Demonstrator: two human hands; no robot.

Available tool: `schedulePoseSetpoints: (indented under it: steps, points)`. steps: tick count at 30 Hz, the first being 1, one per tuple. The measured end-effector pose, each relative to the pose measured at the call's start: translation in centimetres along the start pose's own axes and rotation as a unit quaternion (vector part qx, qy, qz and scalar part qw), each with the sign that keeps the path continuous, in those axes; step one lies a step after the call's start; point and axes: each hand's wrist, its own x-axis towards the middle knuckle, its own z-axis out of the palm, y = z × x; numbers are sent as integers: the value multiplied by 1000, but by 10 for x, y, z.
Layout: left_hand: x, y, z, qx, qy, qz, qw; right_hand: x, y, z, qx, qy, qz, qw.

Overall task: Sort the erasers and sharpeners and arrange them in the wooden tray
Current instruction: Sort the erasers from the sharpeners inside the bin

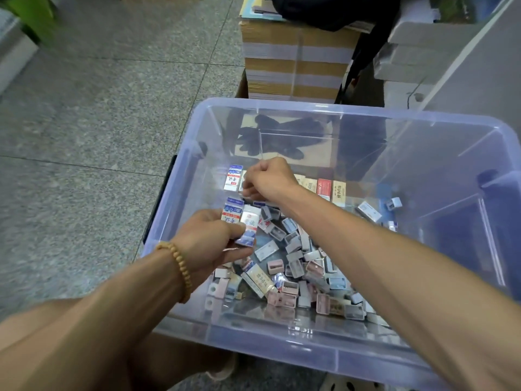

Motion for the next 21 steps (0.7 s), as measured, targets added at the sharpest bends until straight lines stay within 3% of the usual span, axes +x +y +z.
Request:
schedulePoseSetpoints:
  steps: [7, 9, 11, 15, 21]
  points:
    - [1, 6, 6, -8, -9, 20, 1000, -56, 4, -54, -24, -209, -18, 977]
    - [0, 8, 8, -2, -13, 27, 1000, -60, 6, -55, -30, -230, -16, 973]
    - [0, 8, 10, 0, -3, 33, 999, -55, 2, -57, -17, -208, -2, 978]
    - [4, 7, 8, 23, 38, 32, 998, -26, -6, -51, -53, -62, 12, 997]
    - [4, 3, 4, 108, -16, 69, 992, 11, 3, -6, -117, 50, -19, 992]
